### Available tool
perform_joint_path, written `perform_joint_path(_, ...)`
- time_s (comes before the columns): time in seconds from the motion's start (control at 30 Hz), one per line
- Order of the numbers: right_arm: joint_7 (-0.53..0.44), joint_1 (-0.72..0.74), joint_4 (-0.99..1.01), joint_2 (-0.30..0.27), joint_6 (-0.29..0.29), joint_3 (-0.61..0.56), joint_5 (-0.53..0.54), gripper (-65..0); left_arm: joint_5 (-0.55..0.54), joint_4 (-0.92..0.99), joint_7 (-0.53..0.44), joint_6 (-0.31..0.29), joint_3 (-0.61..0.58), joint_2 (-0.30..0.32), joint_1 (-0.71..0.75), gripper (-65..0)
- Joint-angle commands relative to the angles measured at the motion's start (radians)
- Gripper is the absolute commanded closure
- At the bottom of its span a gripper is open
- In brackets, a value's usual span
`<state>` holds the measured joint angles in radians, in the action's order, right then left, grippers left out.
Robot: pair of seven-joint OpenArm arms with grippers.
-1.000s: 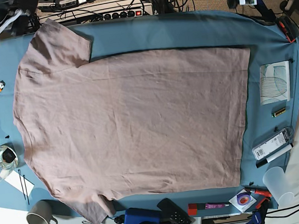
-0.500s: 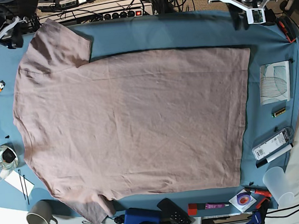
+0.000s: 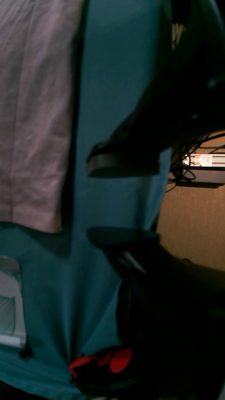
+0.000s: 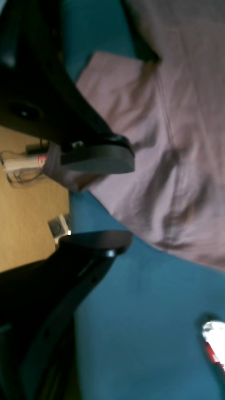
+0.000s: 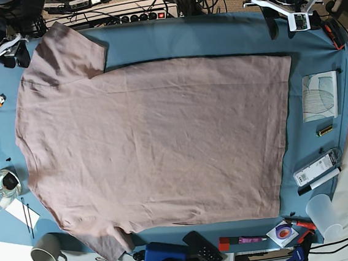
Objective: Fold the T-shirt properly
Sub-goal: 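Lower both grippers to the shirt's shoulder corners and grasp them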
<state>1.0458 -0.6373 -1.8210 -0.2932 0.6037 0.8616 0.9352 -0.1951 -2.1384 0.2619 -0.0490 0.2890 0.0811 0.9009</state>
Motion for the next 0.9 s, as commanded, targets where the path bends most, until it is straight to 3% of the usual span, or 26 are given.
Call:
perform_joint_path(0.0,0.009,0.010,0.027,-0.022,0.009,0.011,0.030,-29.1,0.000,-0.018,-0.021,0.000,0.002,0.003,0.014,-26.3)
perform_joint_path(0.2,0.050,0.083,0.207,-0.029,0.094,0.011,0.105,-29.1,0.000,-0.018,-0.018,0.000,0.002,0.002,0.013,-26.3)
perform_joint_path(0.63,0.157,0.155,0.416,-0.022,0.094,-0.163,0.197,-29.1,0.000,-0.018,-0.015,0.000,0.002,0.003,0.013,-26.3)
perform_joint_path(0.87,0.190,0.151,0.416,0.057,0.094,-0.179,0.220,-29.1,-0.017,-0.018,-0.023,0.000,0.002,0.003,-0.005,-26.3)
